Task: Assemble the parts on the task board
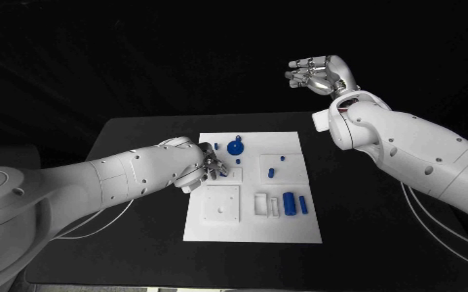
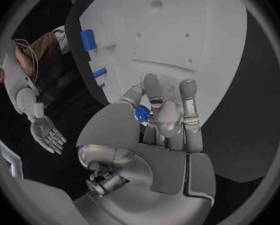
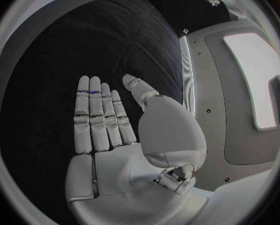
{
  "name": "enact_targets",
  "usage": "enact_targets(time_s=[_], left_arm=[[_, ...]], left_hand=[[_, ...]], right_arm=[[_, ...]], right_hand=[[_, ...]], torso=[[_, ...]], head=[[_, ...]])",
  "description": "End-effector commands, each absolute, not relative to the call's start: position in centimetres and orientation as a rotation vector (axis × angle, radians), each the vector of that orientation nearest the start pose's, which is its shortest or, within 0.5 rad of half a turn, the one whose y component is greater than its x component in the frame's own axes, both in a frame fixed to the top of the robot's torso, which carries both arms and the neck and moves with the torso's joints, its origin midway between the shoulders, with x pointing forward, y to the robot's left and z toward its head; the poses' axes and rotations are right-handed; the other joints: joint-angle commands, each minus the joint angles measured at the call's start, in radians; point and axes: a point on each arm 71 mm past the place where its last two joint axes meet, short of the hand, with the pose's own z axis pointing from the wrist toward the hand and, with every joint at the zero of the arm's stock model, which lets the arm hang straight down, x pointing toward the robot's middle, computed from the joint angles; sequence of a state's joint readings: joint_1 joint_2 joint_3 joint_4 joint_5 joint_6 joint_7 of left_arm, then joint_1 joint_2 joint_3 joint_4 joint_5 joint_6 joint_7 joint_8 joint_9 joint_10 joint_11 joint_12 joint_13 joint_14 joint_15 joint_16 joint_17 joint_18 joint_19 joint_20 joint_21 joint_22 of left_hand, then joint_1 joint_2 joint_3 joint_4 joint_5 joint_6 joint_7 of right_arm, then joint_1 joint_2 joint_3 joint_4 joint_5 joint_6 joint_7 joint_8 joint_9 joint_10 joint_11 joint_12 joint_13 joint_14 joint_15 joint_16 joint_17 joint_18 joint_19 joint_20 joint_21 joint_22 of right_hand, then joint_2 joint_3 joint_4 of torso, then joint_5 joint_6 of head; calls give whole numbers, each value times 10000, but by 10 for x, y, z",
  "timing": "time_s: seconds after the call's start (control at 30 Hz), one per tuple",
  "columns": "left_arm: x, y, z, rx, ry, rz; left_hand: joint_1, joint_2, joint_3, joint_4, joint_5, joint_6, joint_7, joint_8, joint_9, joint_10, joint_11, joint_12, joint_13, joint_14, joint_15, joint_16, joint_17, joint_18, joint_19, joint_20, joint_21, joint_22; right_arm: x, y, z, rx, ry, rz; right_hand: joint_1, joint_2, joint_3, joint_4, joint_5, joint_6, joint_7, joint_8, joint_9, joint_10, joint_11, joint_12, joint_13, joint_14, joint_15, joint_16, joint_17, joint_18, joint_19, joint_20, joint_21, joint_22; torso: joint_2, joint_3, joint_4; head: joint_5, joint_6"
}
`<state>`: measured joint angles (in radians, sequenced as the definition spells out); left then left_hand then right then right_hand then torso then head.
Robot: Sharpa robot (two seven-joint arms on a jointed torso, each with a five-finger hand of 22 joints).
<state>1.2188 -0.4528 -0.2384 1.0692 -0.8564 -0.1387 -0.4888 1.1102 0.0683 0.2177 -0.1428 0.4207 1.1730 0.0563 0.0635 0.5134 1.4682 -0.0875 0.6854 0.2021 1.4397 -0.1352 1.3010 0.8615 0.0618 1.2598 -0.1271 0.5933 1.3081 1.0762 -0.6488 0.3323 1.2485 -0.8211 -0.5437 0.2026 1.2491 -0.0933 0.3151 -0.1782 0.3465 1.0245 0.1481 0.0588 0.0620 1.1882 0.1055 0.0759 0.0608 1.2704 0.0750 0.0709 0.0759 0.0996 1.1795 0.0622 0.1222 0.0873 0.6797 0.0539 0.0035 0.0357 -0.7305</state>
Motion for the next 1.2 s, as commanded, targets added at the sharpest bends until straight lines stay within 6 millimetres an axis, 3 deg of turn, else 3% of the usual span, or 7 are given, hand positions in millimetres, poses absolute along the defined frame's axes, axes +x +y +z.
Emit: enact_targets(time_s=[0.03,0.47,0.6,1.2], left_arm=[[524,155,-296,-4470,22890,-3350],[524,149,-296,-4248,23021,-3529],[524,148,-296,-4187,23065,-3572],[524,144,-296,-3931,23145,-3641]], left_hand=[[-49,118,-27,33,-1,2158,-1154,39,6226,476,-31,37,4,21,22,-23,42,-111,99,-8,-54,90],[-295,313,-114,268,-33,2399,-1209,53,6471,471,-21,212,3,53,46,137,212,-82,163,56,-130,170],[-497,402,0,117,14,2401,-1204,50,6697,480,-17,264,-162,55,57,193,163,-80,157,66,-139,174],[-431,333,-39,-19,-22,2418,-1209,39,6723,475,-12,367,-271,39,65,248,183,-43,162,108,-131,176]], right_arm=[[554,-213,-125,6030,11860,10978],[554,-212,-126,6036,11892,11000],[554,-212,-126,6041,11900,10999],[555,-211,-127,6039,11908,11010]], right_hand=[[-102,1,42,-46,35,63,27,32,2,-55,25,-59,-15,-37,54,-21,-17,47,-67,26,61,-21],[-103,7,52,-49,58,58,30,32,3,-74,31,-57,-15,-47,58,-18,-17,45,-87,33,65,-47],[-133,12,50,-34,53,61,31,31,2,-75,32,-55,-15,-49,61,-18,-16,44,-90,36,74,-60],[-133,12,50,-34,53,61,31,31,2,-75,32,-55,-15,-49,61,-18,-16,44,-90,36,74,-60]], torso=[[5,5,-1],[5,11,3],[3,9,0],[8,8,4]], head=[[-10,-17],[8,-25],[4,-32],[-13,-64]])
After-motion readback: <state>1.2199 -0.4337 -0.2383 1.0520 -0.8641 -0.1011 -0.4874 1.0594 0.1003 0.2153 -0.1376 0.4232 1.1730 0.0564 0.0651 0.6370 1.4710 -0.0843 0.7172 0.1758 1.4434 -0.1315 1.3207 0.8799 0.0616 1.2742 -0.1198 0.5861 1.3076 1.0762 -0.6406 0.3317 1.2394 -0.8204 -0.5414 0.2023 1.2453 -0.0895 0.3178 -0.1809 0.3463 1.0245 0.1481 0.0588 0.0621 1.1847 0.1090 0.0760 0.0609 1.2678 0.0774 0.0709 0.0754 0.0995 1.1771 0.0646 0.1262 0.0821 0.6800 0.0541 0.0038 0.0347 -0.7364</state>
